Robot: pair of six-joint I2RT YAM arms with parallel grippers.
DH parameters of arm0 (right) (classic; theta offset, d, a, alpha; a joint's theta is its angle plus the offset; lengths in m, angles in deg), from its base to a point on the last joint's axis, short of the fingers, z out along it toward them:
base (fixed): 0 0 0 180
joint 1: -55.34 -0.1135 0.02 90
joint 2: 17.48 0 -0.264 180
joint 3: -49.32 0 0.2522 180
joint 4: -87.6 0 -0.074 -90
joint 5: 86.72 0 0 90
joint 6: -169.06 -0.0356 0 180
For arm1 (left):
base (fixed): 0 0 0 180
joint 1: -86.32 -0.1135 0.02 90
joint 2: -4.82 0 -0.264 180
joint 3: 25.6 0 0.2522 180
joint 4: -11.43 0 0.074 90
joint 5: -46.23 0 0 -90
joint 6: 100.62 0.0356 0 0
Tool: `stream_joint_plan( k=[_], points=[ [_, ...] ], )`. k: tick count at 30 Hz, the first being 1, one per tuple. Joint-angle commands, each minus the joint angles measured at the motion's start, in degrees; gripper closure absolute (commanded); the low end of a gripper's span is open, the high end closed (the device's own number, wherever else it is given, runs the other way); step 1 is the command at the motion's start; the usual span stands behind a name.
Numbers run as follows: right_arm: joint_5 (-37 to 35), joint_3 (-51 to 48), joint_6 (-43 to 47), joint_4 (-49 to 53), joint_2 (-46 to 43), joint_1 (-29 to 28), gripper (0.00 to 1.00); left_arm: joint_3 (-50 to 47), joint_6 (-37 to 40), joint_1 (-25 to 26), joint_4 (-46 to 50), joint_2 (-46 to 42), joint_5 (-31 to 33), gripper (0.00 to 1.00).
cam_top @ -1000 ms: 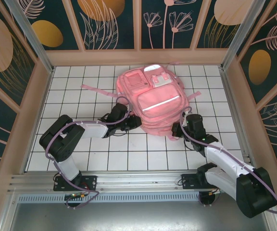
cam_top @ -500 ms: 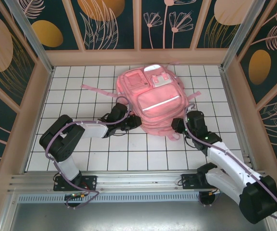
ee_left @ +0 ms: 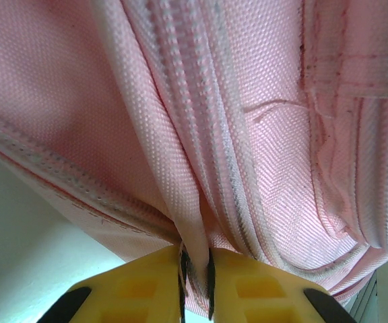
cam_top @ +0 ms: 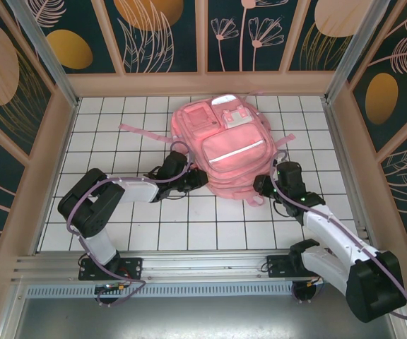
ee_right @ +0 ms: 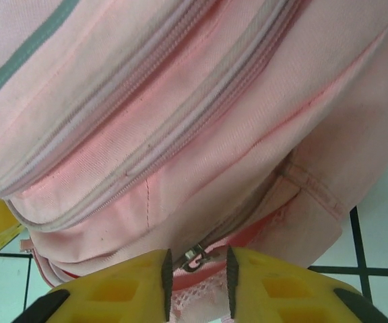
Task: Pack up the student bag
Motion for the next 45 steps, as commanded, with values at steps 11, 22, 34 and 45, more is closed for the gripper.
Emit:
stream_joint_plan(
  k=[11,22,34,45],
  points=[
    [5.7,-0.3,2.4,-10.3,6.5,0.8,0.66,0.4,-0.1,-0.6,-3.2,0.7,-1.1,0.82],
    [9.6,-1.7,2.9,-12.0,8.6,0.7,0.79,1.2,-0.4,-0.6,-4.0,1.7,-2.0,0.82],
    [13.4,-0.3,-2.9,-19.1,13.5,-10.1,0.82,1.5,-1.2,-0.6,-5.0,2.4,-2.9,0.82],
    [14.6,2.0,-6.9,-23.5,14.7,-19.5,0.75,2.0,-2.1,-0.5,-6.1,2.9,-3.6,0.82]
  ],
)
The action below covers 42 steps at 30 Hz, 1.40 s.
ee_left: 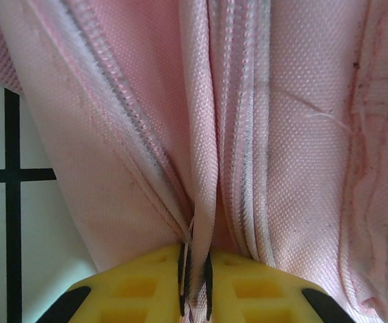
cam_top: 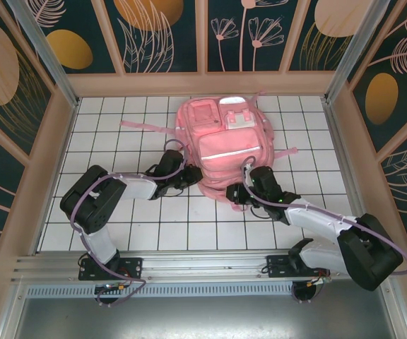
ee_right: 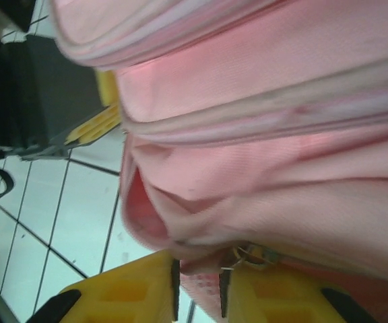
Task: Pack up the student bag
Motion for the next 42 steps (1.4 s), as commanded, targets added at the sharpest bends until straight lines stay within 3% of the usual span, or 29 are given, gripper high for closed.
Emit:
stream_joint_plan(
  k=[1,8,13,19,23,26,31,34,42],
  points=[
    [6.9,2.7,-1.9,-6.8,1.0,-2.8,0.74,2.1,-0.5,2.1,-4.9,1.0,-6.2,0.82],
    [9.9,5.2,-2.9,-11.9,6.5,-4.8,0.71,2.2,-0.9,2.1,-5.4,0.9,-6.5,0.81],
    [7.8,8.0,-3.8,-13.1,8.5,-6.2,0.72,1.7,-0.9,2.2,-5.1,0.7,-6.2,0.81],
    [-9.8,11.1,1.8,8.0,-4.4,-4.8,0.77,1.4,0.4,2.1,-3.5,-0.2,-5.1,0.81],
    [-14.3,9.0,5.1,20.1,-12.0,4.0,0.68,1.5,0.9,2.2,-3.1,-0.1,-4.7,0.81],
    [-10.8,5.2,7.8,22.0,-14.4,12.0,0.63,1.7,1.0,2.1,-3.0,0.4,-4.7,0.81],
    [-8.3,4.1,6.4,19.3,-10.5,16.7,0.52,1.6,1.0,2.0,-3.1,0.9,-4.9,0.82],
    [-1.8,2.4,5.9,15.3,-7.9,20.2,0.50,1.4,0.9,2.0,-3.4,0.8,-5.0,0.82],
    [8.7,-1.1,4.7,11.5,-8.0,20.9,0.48,1.6,0.9,2.0,-3.6,1.5,-5.3,0.82]
  ],
)
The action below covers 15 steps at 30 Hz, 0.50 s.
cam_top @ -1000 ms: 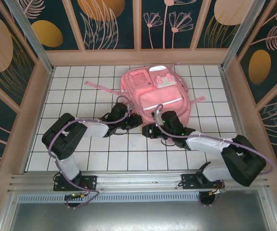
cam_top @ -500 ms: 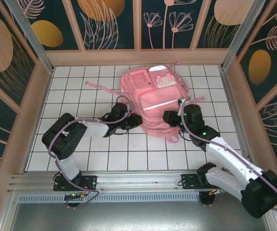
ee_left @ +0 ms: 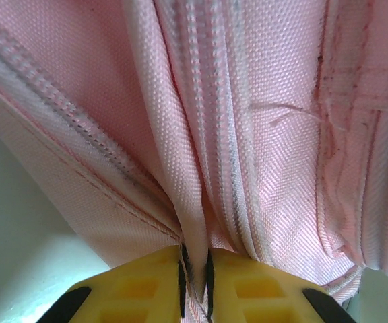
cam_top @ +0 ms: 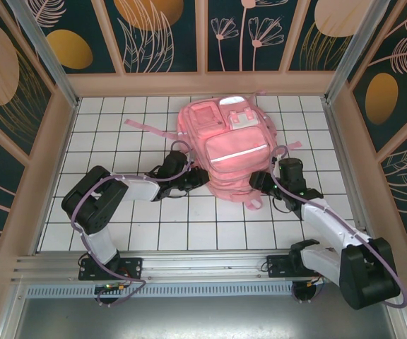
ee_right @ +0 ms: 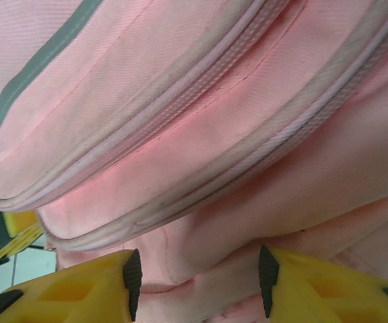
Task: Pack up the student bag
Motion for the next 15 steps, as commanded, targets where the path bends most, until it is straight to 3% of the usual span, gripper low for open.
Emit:
stream_joint_plan(
  k=[1,8,15],
  points=[
    [5.8,-2.0,-1.0,1.0,-0.8,-0.1,0.48,1.3,1.2,-0.1,-1.6,1.2,-0.4,0.82],
    [-2.0,-2.3,-4.9,9.0,-8.9,-0.1,0.47,2.2,1.3,-0.1,-1.2,1.7,-0.4,0.82],
    [2.2,-4.0,-5.9,4.0,-2.9,-1.1,0.47,2.8,1.9,-0.1,-0.1,0.9,-0.1,0.82]
  ],
)
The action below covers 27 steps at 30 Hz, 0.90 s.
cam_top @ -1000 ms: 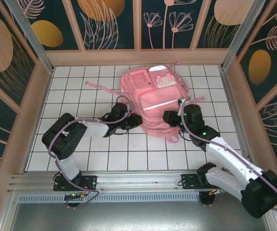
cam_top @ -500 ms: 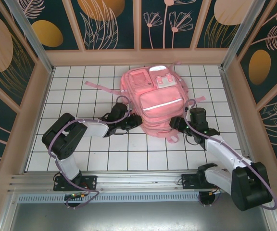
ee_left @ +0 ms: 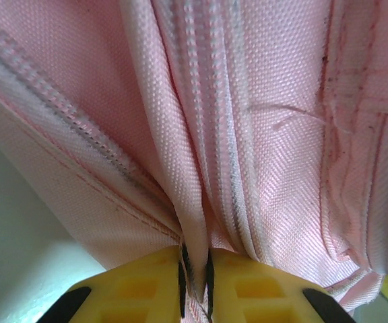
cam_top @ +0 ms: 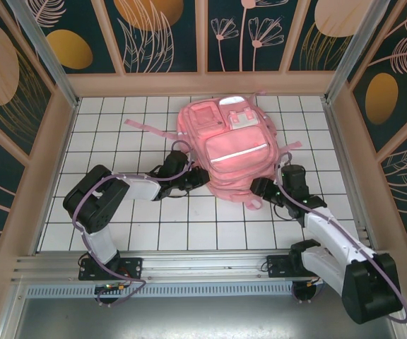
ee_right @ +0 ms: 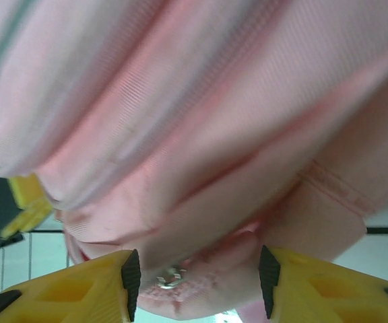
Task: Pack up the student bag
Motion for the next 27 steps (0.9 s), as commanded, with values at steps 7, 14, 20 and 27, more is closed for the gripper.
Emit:
stream_joint_plan(
  k=[7,14,20,27],
  points=[
    [3.3,2.7,0.7,-4.3,6.4,-4.9,0.48,1.7,1.6,-0.1,-0.4,0.0,-0.2,0.82],
    [-2.4,2.9,1.0,-5.8,6.0,-4.8,0.55,1.6,1.4,-0.1,-0.7,0.3,-0.3,0.82],
    [0.0,1.2,-2.4,-12.5,3.3,-4.6,0.73,1.6,1.7,-0.1,-0.6,0.5,-0.4,0.82],
    [0.0,5.0,0.3,-8.4,5.0,-4.5,0.87,1.6,3.1,-0.2,0.8,-0.3,0.7,0.82]
  ],
)
